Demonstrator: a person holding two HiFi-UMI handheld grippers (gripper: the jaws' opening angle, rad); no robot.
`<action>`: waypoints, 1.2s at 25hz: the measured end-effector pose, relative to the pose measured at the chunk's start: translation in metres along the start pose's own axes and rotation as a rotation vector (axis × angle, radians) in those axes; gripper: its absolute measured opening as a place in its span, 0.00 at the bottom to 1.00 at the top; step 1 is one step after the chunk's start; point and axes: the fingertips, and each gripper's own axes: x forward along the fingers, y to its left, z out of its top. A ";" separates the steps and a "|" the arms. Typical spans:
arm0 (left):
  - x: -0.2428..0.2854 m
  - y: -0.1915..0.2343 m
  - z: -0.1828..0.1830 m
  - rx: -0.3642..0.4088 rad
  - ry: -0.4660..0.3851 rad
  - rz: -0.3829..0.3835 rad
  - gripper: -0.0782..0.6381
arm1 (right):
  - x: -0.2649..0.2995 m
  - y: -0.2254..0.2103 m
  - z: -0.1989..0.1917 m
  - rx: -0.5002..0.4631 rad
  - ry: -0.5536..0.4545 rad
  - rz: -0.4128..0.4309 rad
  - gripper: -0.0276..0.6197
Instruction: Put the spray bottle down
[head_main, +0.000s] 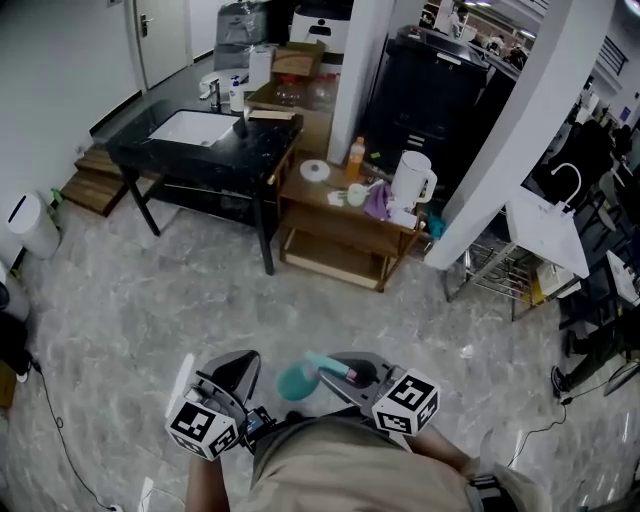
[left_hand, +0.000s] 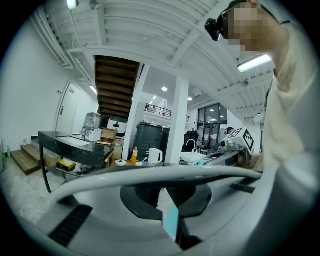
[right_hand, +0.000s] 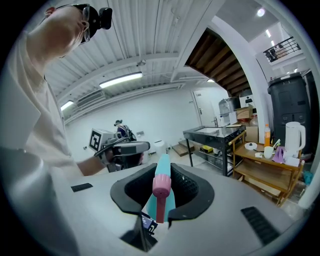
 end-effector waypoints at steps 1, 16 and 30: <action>-0.003 0.002 0.001 0.001 -0.003 0.004 0.12 | 0.003 0.003 0.001 -0.004 0.001 0.006 0.19; -0.032 0.022 -0.006 -0.018 -0.022 0.041 0.12 | 0.038 0.009 0.007 -0.032 0.048 0.040 0.19; 0.004 0.043 -0.001 -0.026 0.028 0.110 0.12 | 0.058 -0.041 0.029 0.010 0.008 0.093 0.19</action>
